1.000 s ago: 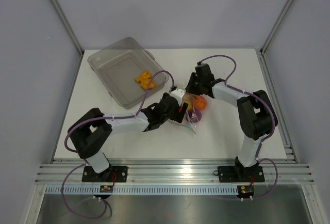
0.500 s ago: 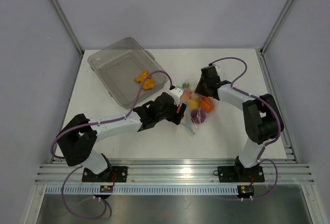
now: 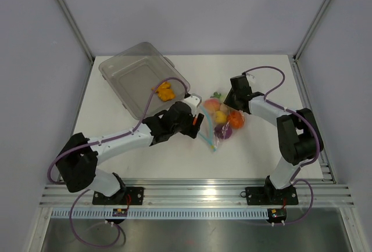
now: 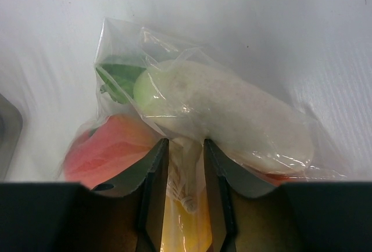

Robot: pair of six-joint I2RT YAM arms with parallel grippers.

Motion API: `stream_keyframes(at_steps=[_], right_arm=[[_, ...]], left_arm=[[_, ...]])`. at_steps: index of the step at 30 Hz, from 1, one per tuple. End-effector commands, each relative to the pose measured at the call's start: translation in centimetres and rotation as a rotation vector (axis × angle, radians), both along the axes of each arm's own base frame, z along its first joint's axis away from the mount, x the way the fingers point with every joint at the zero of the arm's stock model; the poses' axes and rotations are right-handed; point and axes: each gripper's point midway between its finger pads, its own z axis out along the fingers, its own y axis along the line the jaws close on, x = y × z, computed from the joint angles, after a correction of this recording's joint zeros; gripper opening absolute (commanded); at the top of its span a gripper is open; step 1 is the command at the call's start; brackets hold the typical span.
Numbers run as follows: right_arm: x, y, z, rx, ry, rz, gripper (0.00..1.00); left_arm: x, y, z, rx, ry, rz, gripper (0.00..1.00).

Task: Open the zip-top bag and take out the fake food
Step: Pick up the fake fruit from the zipper food storage bag, then place the fake fruit in the bin.

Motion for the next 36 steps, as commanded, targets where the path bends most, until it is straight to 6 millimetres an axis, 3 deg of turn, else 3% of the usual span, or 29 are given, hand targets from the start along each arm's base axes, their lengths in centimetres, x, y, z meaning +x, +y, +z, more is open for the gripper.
stream_keyframes(at_steps=[1, 14, 24, 32, 36], right_arm=[[0.2, -1.0, 1.5, -0.009, -0.038, -0.044, 0.39], [0.0, -0.6, 2.0, 0.013, -0.045, -0.023, 0.53], [-0.7, -0.7, 2.7, 0.029, -0.058, -0.025, 0.65], [-0.9, -0.6, 3.6, 0.05, -0.087, -0.024, 0.66], [-1.3, -0.6, 4.0, 0.056, -0.105, -0.018, 0.73]], left_arm=[[1.8, 1.0, 4.2, -0.078, -0.059, 0.077, 0.58], [6.9, 6.2, 10.5, -0.249, -0.09, 0.286, 0.57], [12.0, 10.6, 12.9, -0.288, -0.12, 0.47, 0.57], [15.3, 13.3, 11.6, -0.261, -0.096, 0.58, 0.57], [16.7, 14.7, 10.5, -0.249, -0.076, 0.627, 0.58]])
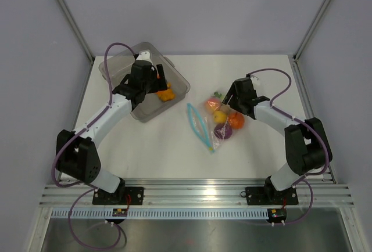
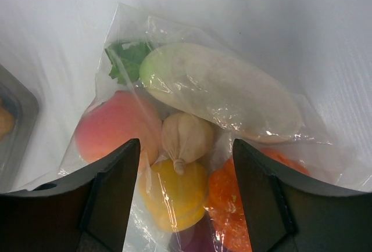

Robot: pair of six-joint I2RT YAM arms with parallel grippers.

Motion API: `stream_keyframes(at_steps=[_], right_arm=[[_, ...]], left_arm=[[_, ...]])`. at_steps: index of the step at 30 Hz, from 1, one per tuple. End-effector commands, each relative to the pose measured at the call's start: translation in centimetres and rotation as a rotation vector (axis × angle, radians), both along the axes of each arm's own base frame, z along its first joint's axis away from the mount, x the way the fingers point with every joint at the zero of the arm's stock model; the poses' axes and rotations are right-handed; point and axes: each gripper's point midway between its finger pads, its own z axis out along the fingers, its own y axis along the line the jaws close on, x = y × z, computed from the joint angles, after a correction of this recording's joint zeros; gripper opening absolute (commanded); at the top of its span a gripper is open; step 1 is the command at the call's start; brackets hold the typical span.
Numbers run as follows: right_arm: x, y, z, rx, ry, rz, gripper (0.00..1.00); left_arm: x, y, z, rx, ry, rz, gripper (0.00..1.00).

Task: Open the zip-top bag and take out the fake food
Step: Place the fake fruit in the bin.

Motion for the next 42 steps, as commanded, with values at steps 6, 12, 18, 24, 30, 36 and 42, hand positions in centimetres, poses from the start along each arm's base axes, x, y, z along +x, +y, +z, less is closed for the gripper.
stream_keyframes(at_steps=[6, 12, 18, 24, 30, 36, 42], right_arm=[[0.3, -0.7, 2.8, 0.021, -0.091, -0.033, 0.77], [0.4, -0.5, 2.8, 0.03, -0.094, -0.028, 0.77], [0.4, -0.4, 2.7, 0.026, -0.092, -0.02, 0.78], [0.4, -0.3, 2.8, 0.023, -0.094, -0.011, 0.85], [0.4, -0.3, 2.7, 0.022, -0.089, -0.008, 0.87], [0.4, -0.3, 2.6, 0.022, -0.086, -0.009, 0.87], [0.3, -0.6, 2.7, 0.017, -0.089, -0.026, 1.0]], left_arm=[[3.0, 1.6, -1.8, 0.001, 0.03, 0.065, 0.59], [3.7, 2.6, -4.9, 0.005, 0.087, 0.081, 0.61], [3.7, 2.9, -5.8, 0.011, 0.098, 0.081, 0.68], [3.4, 3.2, -6.6, 0.012, 0.115, 0.097, 0.76], [2.9, 3.1, -6.6, 0.015, 0.12, 0.072, 0.85], [2.0, 3.5, -6.0, 0.002, 0.087, 0.087, 0.99], [1.1, 3.4, -5.2, -0.061, 0.078, 0.114, 0.99]])
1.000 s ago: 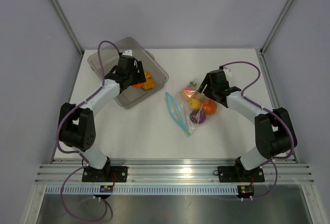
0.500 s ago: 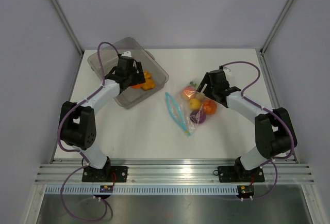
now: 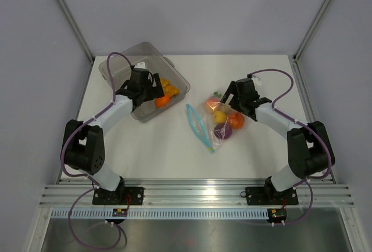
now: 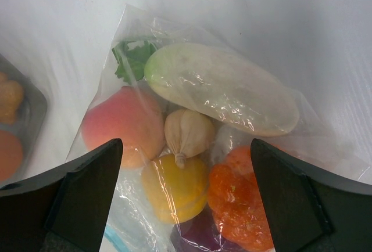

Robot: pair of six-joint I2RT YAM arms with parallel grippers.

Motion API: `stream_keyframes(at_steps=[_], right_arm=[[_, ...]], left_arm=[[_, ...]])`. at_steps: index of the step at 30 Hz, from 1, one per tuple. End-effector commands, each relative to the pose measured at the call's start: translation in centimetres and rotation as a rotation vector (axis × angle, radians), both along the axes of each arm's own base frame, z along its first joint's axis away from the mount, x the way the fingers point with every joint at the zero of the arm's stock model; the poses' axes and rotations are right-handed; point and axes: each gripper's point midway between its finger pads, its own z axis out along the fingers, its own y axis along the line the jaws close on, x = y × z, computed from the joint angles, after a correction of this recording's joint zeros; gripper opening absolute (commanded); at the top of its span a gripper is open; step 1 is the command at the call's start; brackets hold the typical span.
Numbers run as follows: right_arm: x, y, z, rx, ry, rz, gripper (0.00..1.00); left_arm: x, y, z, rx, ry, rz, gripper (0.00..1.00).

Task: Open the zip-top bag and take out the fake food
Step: Place the fake fruit in the bin.

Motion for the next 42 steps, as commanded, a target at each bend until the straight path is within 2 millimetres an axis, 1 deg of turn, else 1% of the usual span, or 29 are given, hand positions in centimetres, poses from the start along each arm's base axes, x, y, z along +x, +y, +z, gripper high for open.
stream_keyframes(at_steps=[1, 4, 5, 6, 7, 8, 10, 11, 13, 14, 15, 16, 17, 18, 19, 20, 23, 24, 25, 26, 27, 29, 32, 34, 36, 38, 39, 40, 42], right_arm=[[0.8, -0.4, 1.8, 0.006, -0.06, -0.024, 0.99], [0.8, -0.4, 1.8, 0.01, -0.061, -0.025, 0.99], [0.8, -0.4, 1.7, 0.01, -0.06, -0.027, 1.0], [0.8, -0.4, 1.7, 0.012, -0.059, -0.027, 0.99], [0.8, -0.4, 1.7, 0.01, -0.059, -0.029, 0.99], [0.8, -0.4, 1.7, 0.011, -0.059, -0.03, 0.99], [0.9, -0.5, 1.7, 0.01, -0.06, -0.036, 0.97], [0.9, -0.5, 1.7, 0.012, -0.061, -0.034, 0.97], [0.9, -0.4, 1.8, 0.016, -0.063, -0.033, 0.93], [0.9, -0.3, 1.8, 0.019, -0.065, -0.031, 0.92], [0.9, -0.3, 1.9, 0.022, -0.068, -0.029, 0.9], [0.9, -0.2, 1.8, 0.025, -0.068, -0.026, 0.87], [0.8, -0.2, 1.9, 0.027, -0.069, -0.027, 0.83], [0.9, -0.1, 1.9, 0.031, -0.072, -0.025, 0.81], [0.9, 0.0, 2.0, 0.035, -0.075, -0.023, 0.79], [0.8, -0.1, 1.9, 0.035, -0.074, -0.021, 0.75], [0.9, 0.2, 1.6, 0.046, -0.071, -0.013, 0.71], [0.9, 0.5, 1.6, 0.055, -0.071, -0.004, 0.7], [0.9, 0.5, 1.4, 0.059, -0.068, -0.003, 0.7], [0.9, 0.6, 1.3, 0.06, -0.063, 0.0, 0.7], [0.9, 0.6, 1.1, 0.059, -0.059, 0.0, 0.69], [0.9, 0.7, 1.0, 0.058, -0.056, 0.001, 0.68], [1.0, 1.0, 1.0, 0.074, -0.059, 0.009, 0.67], [1.0, 1.1, 0.9, 0.079, -0.058, 0.015, 0.63], [1.0, 1.3, 0.8, 0.082, -0.056, 0.02, 0.61], [1.1, 1.4, 0.6, 0.084, -0.053, 0.024, 0.58], [1.1, 1.4, 0.5, 0.083, -0.048, 0.025, 0.57], [1.1, 1.4, 0.6, 0.085, -0.053, 0.025, 0.57], [1.2, 1.5, 0.5, 0.087, -0.05, 0.024, 0.55]], left_arm=[[0.2, -0.5, 3.5, -0.096, -0.105, 0.024, 0.99], [-0.7, -1.1, 3.9, -0.164, -0.103, 0.029, 0.99], [-1.2, -1.3, 3.5, -0.175, -0.095, 0.02, 0.99], [-1.7, -1.9, 4.3, -0.203, -0.113, -0.009, 0.99], [-1.9, -2.4, 4.6, -0.222, -0.128, -0.029, 0.99], [-2.7, -2.9, 4.3, -0.232, -0.123, -0.049, 0.99], [-3.6, -3.7, 5.1, -0.25, -0.153, -0.085, 0.99], [-4.2, -4.5, 5.4, -0.253, -0.162, -0.112, 0.99], [-5.6, -5.3, 5.5, -0.255, -0.18, -0.15, 0.99], [-6.5, -6.2, 5.4, -0.255, -0.182, -0.184, 0.99], [-7.2, -6.5, 4.9, -0.249, -0.18, -0.2, 0.99], [-7.8, -6.9, 5.3, -0.249, -0.199, -0.217, 0.99], [-8.6, -7.9, 5.3, -0.247, -0.201, -0.247, 0.99], [-9.0, -8.3, 5.2, -0.243, -0.205, -0.26, 0.99], [-9.6, -8.6, 4.7, -0.242, -0.206, -0.278, 0.99], [-10.3, -9.5, 4.5, -0.243, -0.201, -0.31, 0.99], [-11.6, -10.9, 2.7, -0.237, -0.183, -0.366, 0.98], [-12.2, -11.7, 2.1, -0.262, -0.164, -0.406, 0.98], [-12.3, -12.7, 2.4, -0.311, -0.172, -0.432, 0.98], [-12.6, -13.3, 1.6, -0.326, -0.147, -0.458, 0.97], [-12.9, -14.0, 1.7, -0.344, -0.148, -0.491, 0.95], [-12.8, -14.4, 1.7, -0.318, -0.146, -0.5, 0.91], [-12.5, -13.8, 1.2, -0.262, -0.146, -0.474, 0.88], [-12.4, -13.7, 0.8, -0.251, -0.141, -0.468, 0.87], [-12.3, -13.8, 0.7, -0.245, -0.13, -0.474, 0.87], [-12.2, -14.0, -0.2, -0.23, -0.104, -0.481, 0.87], [-12.2, -14.4, 0.0, -0.236, -0.098, -0.502, 0.87], [-12.2, -14.5, -0.6, -0.224, -0.075, -0.507, 0.87], [-12.4, -14.7, -1.1, -0.22, -0.042, -0.517, 0.88]])
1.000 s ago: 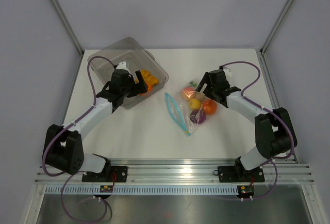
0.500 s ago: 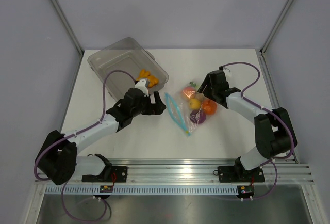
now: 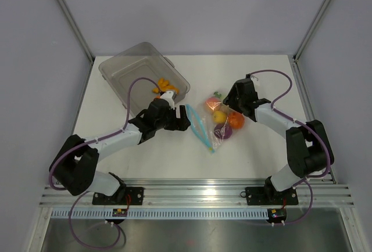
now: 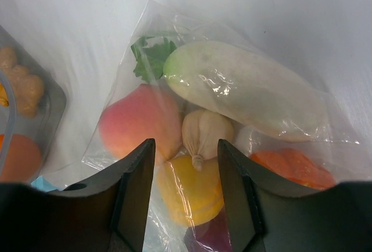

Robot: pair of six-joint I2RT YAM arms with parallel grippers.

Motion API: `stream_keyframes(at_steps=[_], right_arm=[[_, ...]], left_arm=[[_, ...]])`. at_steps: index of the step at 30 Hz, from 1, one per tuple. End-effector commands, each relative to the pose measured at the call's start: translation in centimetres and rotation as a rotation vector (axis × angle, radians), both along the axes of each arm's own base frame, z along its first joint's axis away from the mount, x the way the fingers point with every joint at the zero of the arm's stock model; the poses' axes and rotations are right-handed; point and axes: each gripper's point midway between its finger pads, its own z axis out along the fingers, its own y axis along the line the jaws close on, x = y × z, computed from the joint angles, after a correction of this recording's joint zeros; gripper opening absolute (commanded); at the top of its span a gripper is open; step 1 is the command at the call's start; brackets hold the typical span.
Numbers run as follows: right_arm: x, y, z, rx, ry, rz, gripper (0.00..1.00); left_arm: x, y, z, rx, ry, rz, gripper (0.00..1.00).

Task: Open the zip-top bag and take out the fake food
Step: Place the fake fruit in the bin, then pick up the fake fruit from the zipper food storage bag.

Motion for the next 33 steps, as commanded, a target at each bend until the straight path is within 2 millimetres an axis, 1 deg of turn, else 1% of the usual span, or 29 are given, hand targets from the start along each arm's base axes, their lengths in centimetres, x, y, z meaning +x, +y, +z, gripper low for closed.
stream_keyframes(at_steps=[1, 2, 5, 12, 17, 19, 20, 25, 26, 28, 30, 33], right_arm=[[0.7, 0.3, 0.5, 0.025, -0.029, -0.001, 0.54], [0.8, 0.2, 0.4, 0.023, -0.028, -0.004, 0.54], [0.8, 0.4, 0.3, 0.028, -0.026, 0.003, 0.52], [0.8, 0.6, 0.2, 0.038, -0.024, 0.014, 0.46], [0.8, 0.8, 0.4, 0.042, -0.03, 0.026, 0.4], [0.7, 0.8, 0.5, 0.041, -0.032, 0.027, 0.39], [0.7, 0.8, 0.6, 0.041, -0.035, 0.028, 0.36], [0.7, 0.9, 0.7, 0.045, -0.036, 0.036, 0.32], [0.7, 1.0, 0.7, 0.046, -0.037, 0.038, 0.28], [0.7, 1.0, 0.7, 0.047, -0.037, 0.04, 0.26], [0.6, 1.1, 0.8, 0.049, -0.038, 0.041, 0.2], [0.6, 1.1, 0.9, 0.049, -0.04, 0.043, 0.18]], left_arm=[[0.8, -1.6, 1.4, -0.016, -0.022, -0.054, 0.88], [0.8, -1.7, 0.9, -0.01, -0.007, -0.057, 0.88], [0.7, -2.2, 0.2, -0.011, 0.021, -0.075, 0.88], [0.7, -3.0, -0.5, -0.014, 0.032, -0.106, 0.87], [1.0, -4.2, -0.5, -0.012, 0.005, -0.139, 0.87], [1.1, -4.7, -0.5, -0.008, -0.008, -0.156, 0.87], [1.2, -4.9, -0.3, -0.011, -0.022, -0.16, 0.87], [1.1, -6.0, -0.1, -0.009, -0.051, -0.198, 0.87], [1.2, -6.2, 0.1, -0.009, -0.06, -0.199, 0.87], [1.0, -6.5, 0.2, 0.001, -0.079, -0.214, 0.87], [1.1, -6.7, 0.4, 0.016, -0.097, -0.215, 0.87], [1.1, -7.1, 0.4, 0.031, -0.102, -0.224, 0.87]])
